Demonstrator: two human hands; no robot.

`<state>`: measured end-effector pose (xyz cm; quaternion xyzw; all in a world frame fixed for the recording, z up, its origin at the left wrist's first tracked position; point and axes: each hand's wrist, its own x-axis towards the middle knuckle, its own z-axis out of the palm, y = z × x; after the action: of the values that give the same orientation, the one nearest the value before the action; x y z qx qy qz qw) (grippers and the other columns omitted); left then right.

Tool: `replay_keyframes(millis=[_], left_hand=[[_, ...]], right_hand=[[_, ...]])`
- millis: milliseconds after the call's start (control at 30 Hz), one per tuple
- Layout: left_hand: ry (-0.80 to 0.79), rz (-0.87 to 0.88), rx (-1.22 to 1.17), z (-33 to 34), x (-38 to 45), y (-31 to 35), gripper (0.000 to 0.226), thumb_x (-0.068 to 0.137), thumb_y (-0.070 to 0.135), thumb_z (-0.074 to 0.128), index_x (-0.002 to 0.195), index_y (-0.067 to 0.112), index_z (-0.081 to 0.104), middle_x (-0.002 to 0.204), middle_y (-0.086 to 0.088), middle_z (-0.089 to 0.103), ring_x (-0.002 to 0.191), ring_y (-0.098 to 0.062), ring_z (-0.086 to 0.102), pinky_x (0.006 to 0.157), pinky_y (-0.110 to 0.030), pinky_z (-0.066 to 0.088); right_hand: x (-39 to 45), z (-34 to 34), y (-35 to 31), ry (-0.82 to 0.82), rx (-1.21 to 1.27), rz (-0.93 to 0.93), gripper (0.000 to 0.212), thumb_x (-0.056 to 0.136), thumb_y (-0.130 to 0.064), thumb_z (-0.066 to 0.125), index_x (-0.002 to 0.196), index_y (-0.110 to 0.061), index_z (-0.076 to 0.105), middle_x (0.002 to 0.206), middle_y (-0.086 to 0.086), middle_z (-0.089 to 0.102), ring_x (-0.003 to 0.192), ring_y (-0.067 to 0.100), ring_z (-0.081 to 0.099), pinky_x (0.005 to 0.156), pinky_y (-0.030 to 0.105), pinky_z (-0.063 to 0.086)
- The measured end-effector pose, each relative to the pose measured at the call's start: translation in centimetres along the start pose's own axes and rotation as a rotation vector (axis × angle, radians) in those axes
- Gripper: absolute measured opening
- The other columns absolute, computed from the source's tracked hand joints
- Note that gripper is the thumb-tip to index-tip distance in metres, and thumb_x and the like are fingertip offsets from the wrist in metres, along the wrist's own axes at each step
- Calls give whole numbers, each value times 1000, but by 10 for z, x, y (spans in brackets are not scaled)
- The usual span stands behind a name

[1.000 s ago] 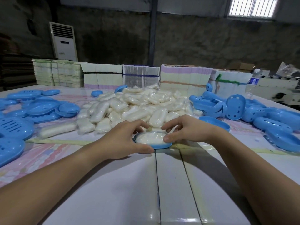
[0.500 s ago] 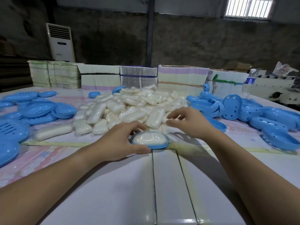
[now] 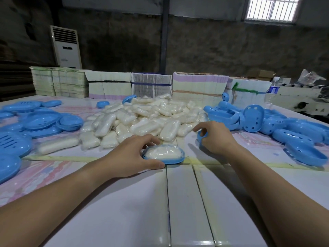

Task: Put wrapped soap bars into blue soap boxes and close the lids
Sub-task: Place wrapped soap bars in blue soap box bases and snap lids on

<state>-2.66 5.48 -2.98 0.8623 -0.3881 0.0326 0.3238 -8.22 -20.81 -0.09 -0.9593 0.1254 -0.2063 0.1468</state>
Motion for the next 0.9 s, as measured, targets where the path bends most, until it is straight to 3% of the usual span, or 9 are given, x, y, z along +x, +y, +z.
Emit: replay_keyframes(millis=[133,233,367,433,533,600,700,800,900], left_hand=[[7,3,7,0,0,0,48,67,62,80,103,60,49,113,20,60,99,4,56,72,-10,41],[8,2,-2,0,-1,0,48,67,62,81,103,59,49,113,21,59,97,8,55,69,-6,41],[1,1,0,1,-1,-1,59,69,58,81,116,55,45,115,21,58,92,10,54,68,-6,40],[0,12,-10,1,0,0,66,70,55,82,123,53,43,113,21,57,89,16,52,68,-5,40],[-4,23,-15,1,0,-1,72,72,53,83,130,49,41,112,22,56,87,19,51,68,-6,40],[-6,16,-20,1,0,0,68,71,54,82,124,54,40,113,22,56,87,19,51,68,-7,40],[-7,16,-18,1,0,0,64,72,54,82,120,55,40,115,19,57,87,20,50,69,-2,40],[0,19,-10,1,-1,-1,63,71,55,82,120,54,41,116,17,57,89,21,49,70,0,38],[-2,20,-11,1,0,-1,64,70,58,81,121,56,42,116,17,58,90,19,50,68,-4,40]], right_hand=[[-2,-8,-13,117,302,-92,42,85,7,56,96,-30,73,88,-10,65,82,11,64,72,20,53],[-6,-24,-31,152,663,-111,45,87,6,58,75,-34,74,75,-18,67,75,-6,63,61,6,46],[-14,-34,-38,-226,1273,-123,46,87,15,54,81,-22,79,77,-1,69,72,9,66,71,22,57],[-17,-26,-43,-356,1427,-71,41,88,16,51,85,-15,77,79,4,69,71,14,66,68,25,57],[-16,-12,-49,-252,1291,16,30,92,6,57,86,-17,75,82,1,74,75,12,69,66,25,57],[-12,-9,-46,-100,1125,2,31,92,2,59,82,-22,76,85,-2,75,82,10,69,69,23,56],[-9,-6,-38,-2,878,-34,27,93,-9,61,82,-29,75,88,-10,73,82,3,65,67,16,52],[-11,3,-36,-116,620,-118,10,92,-31,64,92,-32,74,92,-17,70,86,-1,62,70,15,46],[-16,10,-41,-348,433,-193,27,85,-55,63,109,-43,65,99,-18,66,87,2,63,75,21,48]])
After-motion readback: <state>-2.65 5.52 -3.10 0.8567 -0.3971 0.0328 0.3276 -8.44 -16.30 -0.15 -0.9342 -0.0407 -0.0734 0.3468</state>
